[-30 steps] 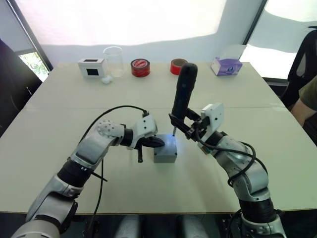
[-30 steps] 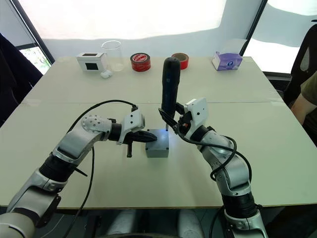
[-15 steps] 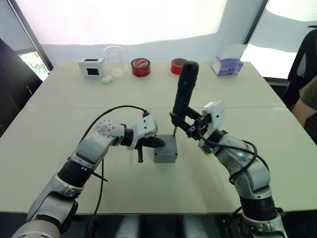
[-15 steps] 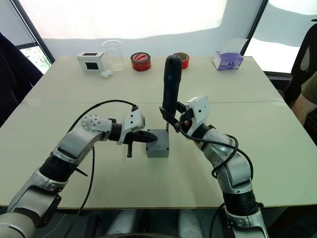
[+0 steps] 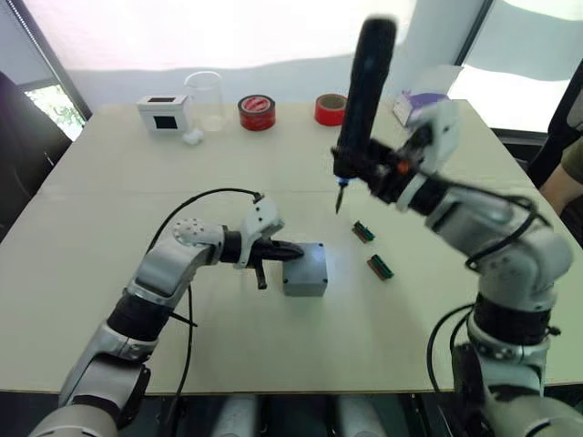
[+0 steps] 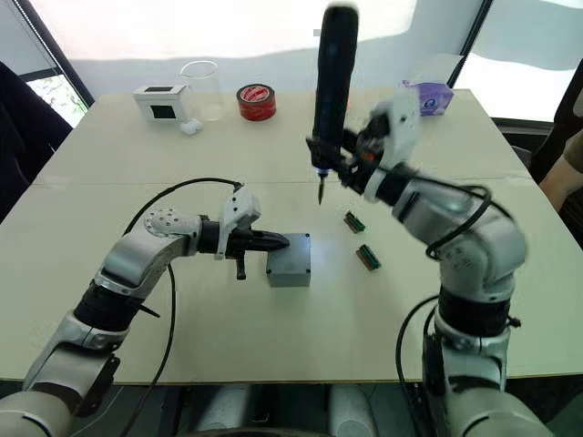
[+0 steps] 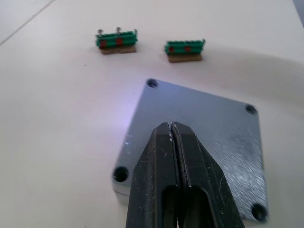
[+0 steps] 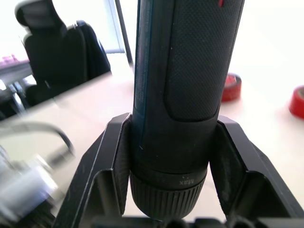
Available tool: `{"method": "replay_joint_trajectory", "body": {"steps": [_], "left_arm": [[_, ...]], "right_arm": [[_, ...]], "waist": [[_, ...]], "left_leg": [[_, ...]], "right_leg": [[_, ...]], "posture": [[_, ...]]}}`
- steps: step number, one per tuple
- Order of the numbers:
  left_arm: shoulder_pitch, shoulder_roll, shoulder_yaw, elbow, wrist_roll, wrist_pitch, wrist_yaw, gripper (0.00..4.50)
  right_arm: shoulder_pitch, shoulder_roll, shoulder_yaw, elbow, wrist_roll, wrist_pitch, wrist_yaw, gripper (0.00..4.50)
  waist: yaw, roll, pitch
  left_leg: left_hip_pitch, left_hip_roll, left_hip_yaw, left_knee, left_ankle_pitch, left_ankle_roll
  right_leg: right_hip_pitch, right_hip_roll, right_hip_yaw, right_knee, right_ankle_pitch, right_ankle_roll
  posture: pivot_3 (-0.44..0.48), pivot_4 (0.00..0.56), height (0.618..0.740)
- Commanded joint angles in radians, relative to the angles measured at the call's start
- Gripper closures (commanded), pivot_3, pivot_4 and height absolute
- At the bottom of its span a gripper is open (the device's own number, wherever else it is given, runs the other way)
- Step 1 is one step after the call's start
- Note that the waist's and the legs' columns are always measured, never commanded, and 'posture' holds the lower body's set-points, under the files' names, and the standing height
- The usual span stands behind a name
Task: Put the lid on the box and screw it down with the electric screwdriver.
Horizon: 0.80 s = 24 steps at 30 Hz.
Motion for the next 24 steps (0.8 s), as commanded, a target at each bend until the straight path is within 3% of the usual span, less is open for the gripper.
{"method": "replay_joint_trajectory", "body": {"steps": [1,8,10,12,17,24], "left_arm": [[-0.06,-0.015,0.114,-0.028,-0.061,-0.017,0.04,4.5],[-0.087,0.028,0.115,-0.048,-0.056,-0.076,0.016,4.5],[-0.089,0.086,0.09,-0.126,-0.172,0.017,-0.135,4.5],[-0.092,0.122,0.058,-0.173,-0.211,0.055,-0.208,4.5],[-0.065,0.182,-0.042,-0.226,-0.156,-0.015,-0.276,4.5],[-0.048,0.183,-0.055,-0.248,-0.158,-0.017,-0.261,4.5]], "right_arm": [[-0.079,-0.044,-0.14,0.097,0.147,0.157,-0.095,2.74],[-0.043,-0.322,-0.155,0.237,0.098,0.323,-0.065,2.74],[0.065,-0.491,-0.11,0.341,0.127,0.448,0.009,2.74],[0.148,-0.598,-0.078,0.426,0.16,0.498,0.055,2.74],[0.257,-0.686,0.011,0.556,0.13,0.498,0.11,2.74],[0.208,-0.699,0.121,0.628,0.026,0.496,0.173,2.74]], "waist": [[0.001,-0.001,0.001],[0.007,-0.001,0.005],[0.003,-0.001,0.007],[0.007,-0.002,0.008],[-0.009,0.004,0.012],[-0.003,0.006,0.014]], "left_leg": [[0.0,0.0,0.0,0.0,0.0,0.0],[-0.001,-0.004,0.001,0.001,-0.001,0.002],[-0.001,-0.004,0.002,0.001,-0.001,0.003],[-0.004,-0.004,0.001,0.001,-0.001,0.003],[-0.001,-0.003,0.007,0.002,-0.002,0.004],[0.001,0.001,0.007,0.003,-0.001,0.004]], "right_leg": [[0.0,0.0,0.0,0.0,0.0,0.0],[0.002,-0.004,-0.001,-0.002,0.0,0.0],[0.001,-0.004,-0.001,-0.002,0.0,0.0],[0.0,-0.001,-0.002,-0.003,0.0,0.0],[0.002,0.0,0.0,-0.004,0.0,0.0],[0.002,0.006,0.002,0.0,0.0,0.001]], "posture": [[0.0,0.15,0.74],[0.0,0.15,0.74],[0.0,0.15,0.74],[0.0,0.15,0.74],[0.0,0.15,0.74],[0.0,0.15,0.74]]}}
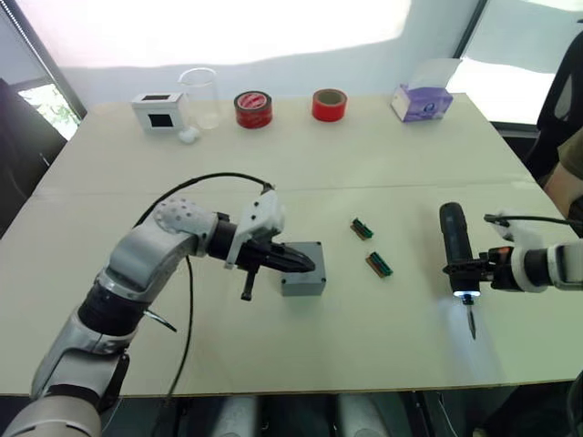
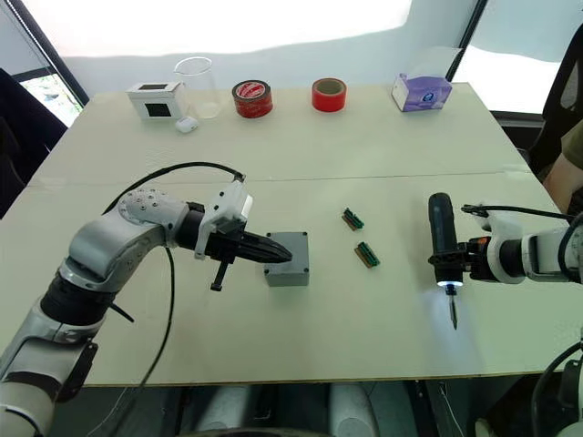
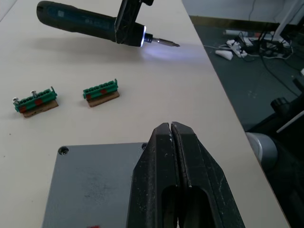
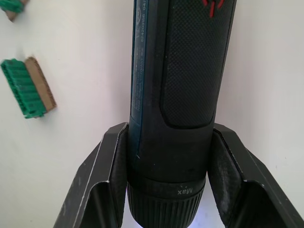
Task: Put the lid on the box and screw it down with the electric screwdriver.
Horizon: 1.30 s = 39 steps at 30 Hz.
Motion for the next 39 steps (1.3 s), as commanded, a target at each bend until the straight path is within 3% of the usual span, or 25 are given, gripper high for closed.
{"method": "replay_joint_trajectory", "body": {"steps": [1,8,10,15,25,31,35,39], "left_arm": [[0.01,0.011,0.008,-0.048,-0.007,-0.008,0.006,4.5],[0.035,0.012,0.033,-0.071,-0.019,0.027,0.048,4.5],[0.039,0.023,0.04,-0.07,-0.025,0.038,0.049,4.5],[0.035,0.048,0.07,-0.039,-0.029,0.043,0.058,4.5],[0.001,0.043,0.087,0.001,-0.032,0.04,0.066,4.5],[-0.04,0.1,0.15,0.111,0.002,0.012,0.081,4.5],[-0.026,0.123,0.154,0.162,0.042,-0.014,0.104,4.5],[0.025,0.119,0.102,0.157,0.087,-0.036,0.112,4.5]], "right_arm": [[-0.056,-0.031,0.029,0.005,-0.056,0.001,0.055,2.74],[-0.101,-0.016,0.168,0.085,-0.224,-0.118,0.125,2.74],[-0.107,-0.021,0.194,0.097,-0.254,-0.138,0.157,1.73],[-0.115,-0.014,0.202,0.107,-0.307,-0.173,0.206,0.09],[-0.114,-0.013,0.184,0.037,-0.382,-0.226,0.243,0.03],[-0.147,-0.129,0.227,-0.119,-0.472,-0.406,0.341,0.03],[-0.105,-0.095,0.181,-0.346,-0.396,-0.486,0.444,0.03],[0.046,-0.032,0.226,-0.625,-0.348,-0.586,0.519,0.03]], "waist": [[0.002,0.0,0.0],[0.005,-0.001,0.001],[0.005,-0.001,0.0],[0.009,-0.002,0.0],[0.007,-0.002,0.0],[0.005,0.001,0.002],[0.0,0.0,0.002],[0.011,0.0,0.002]], "left_leg": [[0.0,0.0,0.0,0.0,0.0,0.0],[-0.001,-0.001,0.0,0.003,0.0,0.0],[0.0,-0.001,0.0,0.004,0.0,0.0],[0.0,-0.001,-0.002,0.009,-0.001,0.001],[-0.001,-0.001,-0.002,0.011,-0.002,0.003],[-0.001,-0.001,-0.002,0.011,-0.002,0.003],[-0.001,0.0,-0.002,0.011,-0.002,0.003],[-0.002,0.0,-0.002,0.011,-0.002,0.003]], "right_leg": [[0.0,0.0,0.0,0.0,0.0,0.0],[0.002,0.0,0.0,-0.001,0.001,0.001],[0.003,0.0,0.0,-0.001,0.001,0.002],[0.005,0.0,-0.001,0.0,0.002,0.003],[0.006,0.0,-0.001,0.0,0.002,0.004],[0.004,0.0,-0.001,0.001,0.002,0.004],[0.004,0.0,-0.001,0.001,0.002,0.004],[0.004,0.0,-0.001,0.001,0.002,0.004]], "posture": [[0.0,0.15,0.74],[0.0,0.15,0.74],[0.0,0.15,0.74],[0.0,0.15,0.74],[0.0,0.15,0.74],[0.0,0.15,0.74],[0.0,0.15,0.74],[0.0,0.15,0.74]]}}
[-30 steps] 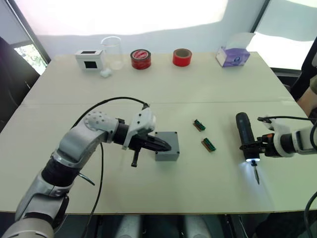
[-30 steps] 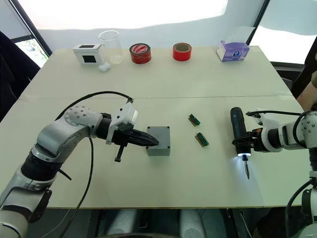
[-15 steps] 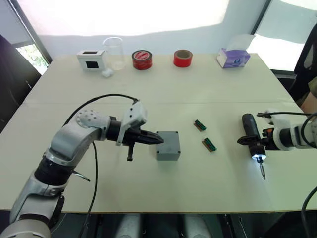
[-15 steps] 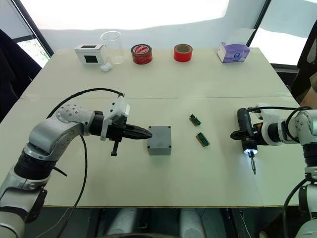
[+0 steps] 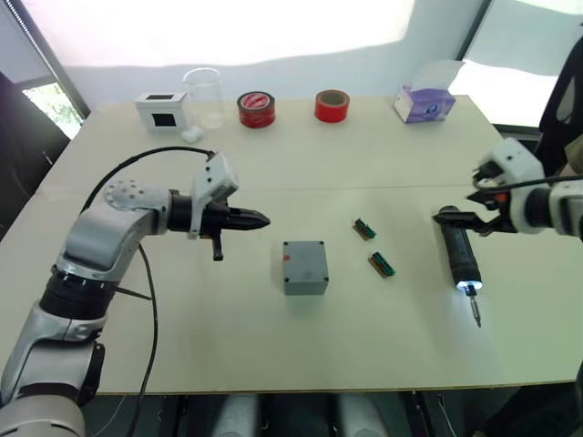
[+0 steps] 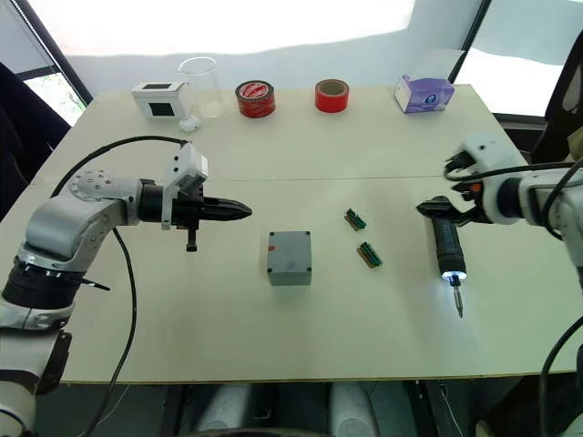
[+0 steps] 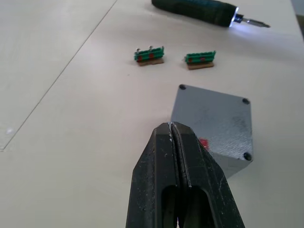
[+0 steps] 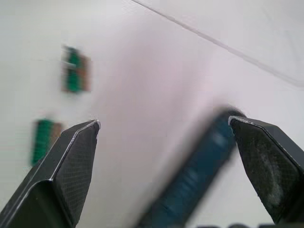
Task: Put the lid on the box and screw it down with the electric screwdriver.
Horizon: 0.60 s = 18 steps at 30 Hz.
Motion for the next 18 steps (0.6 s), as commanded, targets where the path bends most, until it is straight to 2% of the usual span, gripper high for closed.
{"method": "replay_joint_trajectory", "body": {"steps": [1,5,10,18], "left_arm": [[0.047,0.009,-0.051,-0.014,0.063,-0.051,0.006,4.5],[0.082,0.006,-0.104,0.001,0.133,-0.096,0.019,4.5],[0.098,-0.038,-0.155,0.003,0.171,-0.096,0.036,4.5],[0.05,-0.117,-0.216,0.075,0.227,-0.164,0.018,4.5]], "right_arm": [[0.117,0.055,0.038,-0.252,0.054,-0.101,0.07,0.03],[0.167,0.135,0.089,-0.33,0.056,-0.104,0.051,0.03],[0.169,0.255,0.236,-0.304,-0.032,-0.142,-0.003,0.03],[0.151,0.324,0.301,-0.293,-0.063,-0.123,-0.009,0.03]], "waist": [[0.004,0.0,0.0],[0.009,-0.001,0.0],[0.021,-0.002,0.0],[0.021,-0.003,0.0]], "left_leg": [[0.0,0.0,0.0,0.0,0.0,0.0],[-0.001,-0.002,0.0,0.003,-0.001,0.001],[0.0,-0.001,0.0,0.004,-0.001,0.001],[0.0,-0.001,0.0,0.004,0.0,0.0]], "right_leg": [[0.0,0.0,0.0,0.0,0.0,0.0],[0.001,-0.001,0.0,0.0,0.001,0.002],[0.001,-0.001,0.0,0.001,0.002,0.002],[0.001,-0.001,0.0,0.001,0.002,0.002]], "posture": [[0.0,0.15,0.74],[0.0,0.15,0.74],[0.0,0.15,0.74],[0.0,0.15,0.74]]}}
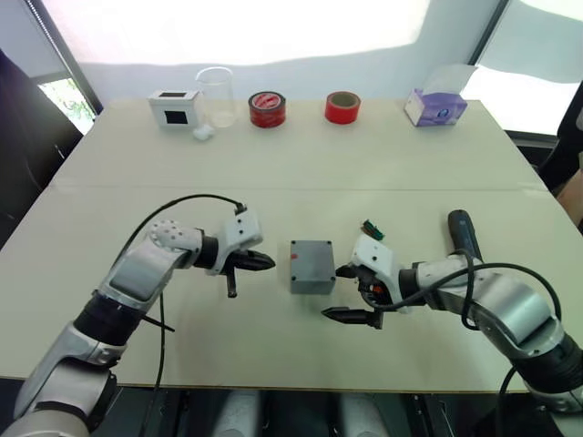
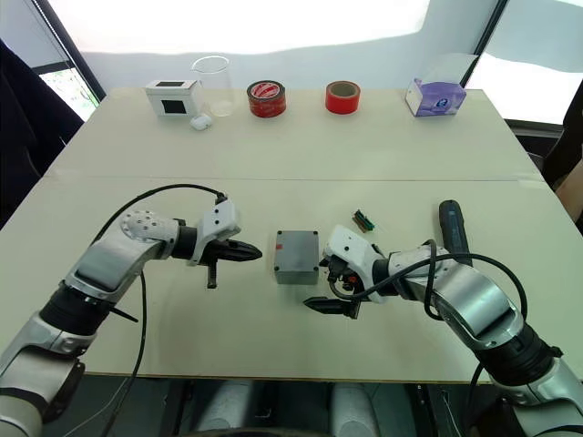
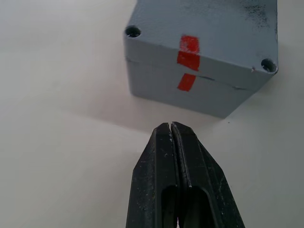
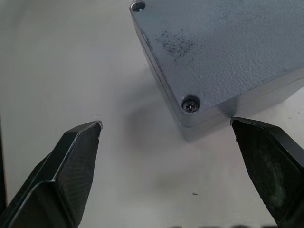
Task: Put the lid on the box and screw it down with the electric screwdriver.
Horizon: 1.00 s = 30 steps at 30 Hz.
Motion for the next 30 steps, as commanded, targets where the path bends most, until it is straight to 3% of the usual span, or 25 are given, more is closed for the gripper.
{"method": "replay_joint_trajectory", "body": {"steps": [1,8,12,14,18,21,26,30], "left_arm": [[-0.047,-0.039,-0.019,0.041,0.032,-0.064,-0.007,4.5],[-0.132,-0.148,-0.041,0.185,0.067,-0.144,-0.02,4.5],[-0.144,-0.149,-0.038,0.232,0.099,-0.182,-0.027,4.5],[-0.123,-0.105,-0.026,0.225,0.118,-0.19,-0.038,4.5],[-0.053,-0.019,-0.02,0.148,0.137,-0.181,-0.063,4.5],[-0.001,0.012,-0.004,0.05,0.101,-0.131,-0.081,4.5],[0.05,0.033,-0.002,-0.089,0.052,-0.036,-0.108,4.5],[0.047,0.002,-0.012,-0.107,0.05,-0.01,-0.078,4.5]], "right_arm": [[-0.017,0.02,0.011,-0.018,-0.006,0.001,0.003,0.03],[-0.003,0.02,-0.018,-0.073,0.037,0.057,0.015,0.03],[0.01,0.005,-0.043,-0.104,0.05,0.077,0.007,0.03],[0.016,-0.037,-0.09,-0.114,0.052,0.083,0.013,0.03],[0.003,-0.12,-0.11,-0.051,-0.021,0.015,0.024,0.03],[-0.032,-0.118,-0.072,0.056,-0.115,-0.084,0.008,0.03],[-0.085,-0.074,-0.017,0.166,-0.183,-0.209,0.062,0.03],[-0.12,-0.055,0.052,0.23,-0.248,-0.303,0.132,0.03]], "waist": [[-0.001,0.0,0.0],[0.0,0.0,0.0],[-0.002,0.0,0.0],[-0.002,0.0,0.0],[-0.003,0.0,0.0],[-0.002,0.0,0.0],[-0.001,0.0,0.0],[-0.001,0.0,0.0]], "left_leg": [[0.0,0.0,0.0,0.0,0.0,0.0],[0.0,0.0,0.0,0.0,0.0,0.0],[0.0,0.0,0.0,0.0,0.0,0.0],[0.0,0.0,0.0,0.0,0.0,0.0],[0.0,0.0,0.0,0.0,0.0,0.0],[0.0,0.0,0.0,0.0,0.0,0.0],[0.0,0.0,0.0,0.0,0.0,0.0],[0.0,0.0,0.0,0.0,0.0,0.0]], "right_leg": [[0.0,0.0,0.0,0.0,0.0,0.0],[0.0,0.0,0.0,0.001,0.0,0.0],[0.0,0.0,0.0,0.001,0.0,0.0],[0.0,0.0,0.0,0.001,0.0,0.0],[0.0,0.0,0.0,0.001,0.0,0.0],[0.0,0.0,0.0,0.001,0.0,0.0],[0.0,0.0,0.0,0.001,0.0,0.0],[0.0,0.0,0.0,0.001,0.0,0.0]], "posture": [[0.0,0.15,0.74],[0.0,0.15,0.74],[0.0,0.15,0.74],[0.0,0.15,0.74],[0.0,0.15,0.74],[0.0,0.15,0.74],[0.0,0.15,0.74],[0.0,0.15,0.74]]}}
